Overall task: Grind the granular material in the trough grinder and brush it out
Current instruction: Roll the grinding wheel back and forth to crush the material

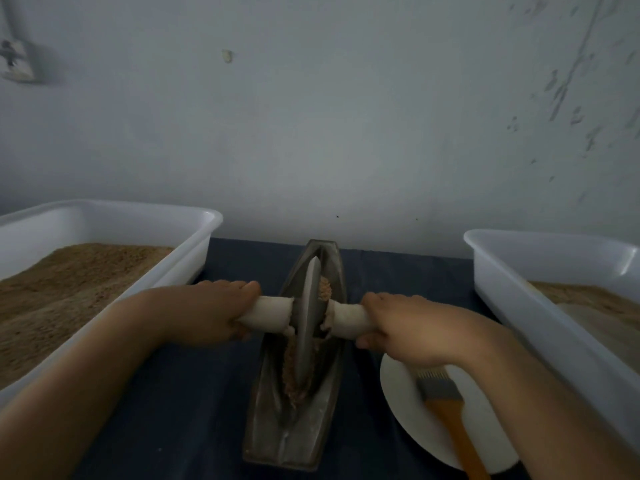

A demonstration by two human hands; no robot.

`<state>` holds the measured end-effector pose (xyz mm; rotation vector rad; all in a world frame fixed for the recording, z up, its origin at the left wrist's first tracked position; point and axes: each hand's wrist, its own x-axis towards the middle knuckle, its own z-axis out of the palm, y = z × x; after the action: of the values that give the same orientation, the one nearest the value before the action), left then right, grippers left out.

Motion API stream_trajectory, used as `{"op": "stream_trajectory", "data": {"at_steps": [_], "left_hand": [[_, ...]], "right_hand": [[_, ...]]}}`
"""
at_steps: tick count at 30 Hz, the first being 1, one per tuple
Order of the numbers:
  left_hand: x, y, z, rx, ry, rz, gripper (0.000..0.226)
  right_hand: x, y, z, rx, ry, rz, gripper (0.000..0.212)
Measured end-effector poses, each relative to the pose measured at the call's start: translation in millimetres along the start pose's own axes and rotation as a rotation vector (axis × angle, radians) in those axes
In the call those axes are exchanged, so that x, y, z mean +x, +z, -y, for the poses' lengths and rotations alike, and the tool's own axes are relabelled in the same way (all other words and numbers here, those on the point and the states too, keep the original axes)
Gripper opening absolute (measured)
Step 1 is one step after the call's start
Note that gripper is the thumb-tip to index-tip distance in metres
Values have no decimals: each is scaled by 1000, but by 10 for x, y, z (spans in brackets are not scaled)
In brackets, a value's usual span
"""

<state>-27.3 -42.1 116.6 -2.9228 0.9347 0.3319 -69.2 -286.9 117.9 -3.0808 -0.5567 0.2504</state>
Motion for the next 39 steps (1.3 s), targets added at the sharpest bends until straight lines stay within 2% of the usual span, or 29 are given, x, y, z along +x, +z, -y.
{"op": "stream_trajectory", "data": {"at_steps": [4, 9, 12, 14, 18, 21, 26, 28, 30, 33, 37, 39], "left_hand": [[161, 83, 41, 63, -36, -157, 21], [429, 234, 84, 161, -134, -441, 34], [541, 307, 53, 266, -182, -603, 35], [557, 305, 25, 279, -183, -626, 37], [472, 272, 23, 227, -151, -550, 36], [305, 225, 37, 161, -106, -395, 37], [47, 41, 6, 19, -29, -84, 26], [8, -5, 16, -50, -14, 7, 25], [11, -8, 34, -82, -13, 25, 25], [114, 62, 54, -32, -28, -93, 23], [380, 249, 96, 122, -101, -437, 32], [500, 324, 94, 193, -147, -577, 36]], "right_hand": [[214, 140, -91, -70, 32, -206, 27], [530, 350, -316, -148, 45, -495, 38], [607, 404, -403, -92, 43, -561, 40], [616, 420, -421, -77, 56, -547, 41], [519, 369, -343, -124, 66, -452, 36], [360, 259, -208, -127, 46, -321, 32], [75, 34, -31, -15, 6, -63, 31], [16, -3, -5, -1, -7, -21, 32], [24, -3, -4, 3, -3, -20, 31], [147, 63, -64, -30, 28, -110, 29], [392, 279, -242, -173, 39, -408, 29], [502, 364, -330, -162, 37, -505, 33]]}}
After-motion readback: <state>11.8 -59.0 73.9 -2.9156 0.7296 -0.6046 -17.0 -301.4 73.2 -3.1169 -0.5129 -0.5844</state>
